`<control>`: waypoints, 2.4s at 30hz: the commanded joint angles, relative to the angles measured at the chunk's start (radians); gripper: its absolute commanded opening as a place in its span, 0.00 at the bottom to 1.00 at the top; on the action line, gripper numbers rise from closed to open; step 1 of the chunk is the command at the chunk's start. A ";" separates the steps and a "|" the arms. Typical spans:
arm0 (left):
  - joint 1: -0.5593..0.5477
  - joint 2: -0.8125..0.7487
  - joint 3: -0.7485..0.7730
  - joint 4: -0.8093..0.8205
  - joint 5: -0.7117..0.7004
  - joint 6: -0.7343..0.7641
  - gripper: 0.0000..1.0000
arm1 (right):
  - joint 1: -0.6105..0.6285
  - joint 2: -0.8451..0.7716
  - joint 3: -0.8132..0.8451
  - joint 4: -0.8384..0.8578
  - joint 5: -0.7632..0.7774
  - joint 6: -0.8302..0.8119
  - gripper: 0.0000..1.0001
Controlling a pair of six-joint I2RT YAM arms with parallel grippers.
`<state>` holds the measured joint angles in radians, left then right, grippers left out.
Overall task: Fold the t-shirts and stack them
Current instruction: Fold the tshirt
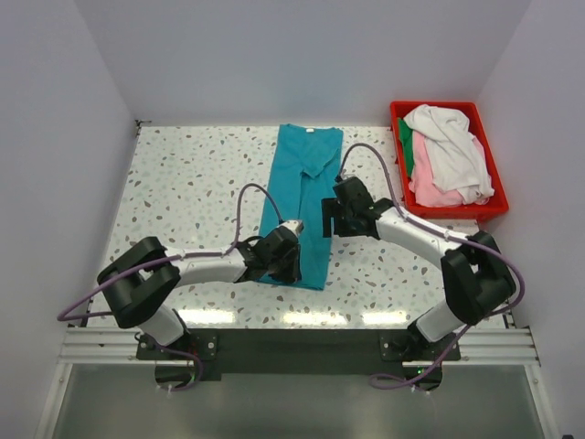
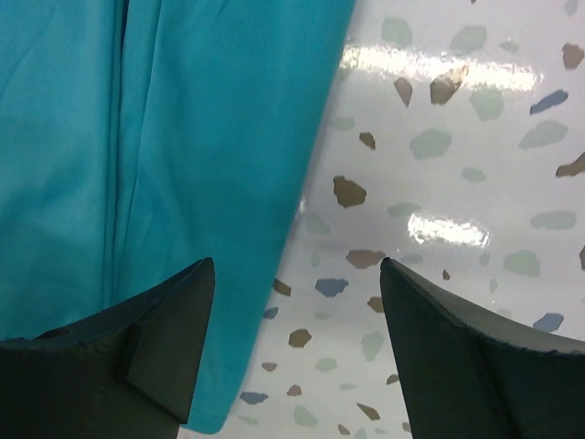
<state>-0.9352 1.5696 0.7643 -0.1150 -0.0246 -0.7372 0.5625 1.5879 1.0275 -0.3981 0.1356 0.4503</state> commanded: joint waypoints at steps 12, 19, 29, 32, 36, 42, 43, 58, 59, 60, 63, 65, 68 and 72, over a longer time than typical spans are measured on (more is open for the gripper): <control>-0.005 -0.143 -0.069 0.153 0.028 -0.036 0.41 | 0.085 -0.275 -0.247 0.108 -0.051 0.160 0.72; -0.004 -0.313 -0.056 -0.016 -0.093 -0.051 0.49 | 0.183 -0.354 -0.343 0.105 -0.018 0.267 0.69; 0.019 -0.459 -0.209 -0.169 -0.294 -0.218 0.49 | 0.292 -0.348 -0.448 0.192 -0.001 0.421 0.66; 0.053 -0.493 -0.261 -0.164 -0.284 -0.223 0.51 | 0.324 -0.348 -0.474 0.212 0.019 0.462 0.66; 0.099 -0.514 -0.304 -0.131 -0.242 -0.197 0.55 | 0.336 -0.353 -0.506 0.235 0.024 0.496 0.64; 0.180 -0.508 -0.356 -0.036 -0.146 -0.151 0.55 | 0.346 -0.325 -0.517 0.265 0.022 0.524 0.56; 0.190 -0.502 -0.362 -0.025 -0.137 -0.143 0.55 | 0.346 -0.322 -0.518 0.266 0.022 0.530 0.55; 0.191 -0.399 -0.447 0.089 -0.086 -0.177 0.42 | 0.373 -0.247 -0.538 0.326 0.016 0.561 0.39; 0.191 -0.396 -0.450 0.092 -0.078 -0.176 0.40 | 0.376 -0.243 -0.538 0.324 0.016 0.561 0.34; 0.191 -0.396 -0.456 0.100 -0.072 -0.176 0.35 | 0.376 -0.243 -0.537 0.320 0.018 0.559 0.31; 0.190 -0.407 -0.473 0.100 -0.054 -0.176 0.23 | 0.376 -0.259 -0.535 0.288 0.039 0.547 0.16; 0.182 -0.419 -0.477 0.098 -0.046 -0.174 0.17 | 0.376 -0.276 -0.534 0.248 0.055 0.530 0.05; 0.141 -0.444 -0.477 0.080 -0.051 -0.183 0.09 | 0.375 -0.321 -0.543 0.199 0.059 0.511 0.00; 0.043 -0.453 -0.462 0.043 -0.075 -0.229 0.03 | 0.387 -0.377 -0.580 0.150 0.048 0.502 0.00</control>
<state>-0.8326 1.1244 0.3099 -0.0002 -0.0990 -0.9318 0.9344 1.2507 0.4770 -0.1673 0.1429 0.9749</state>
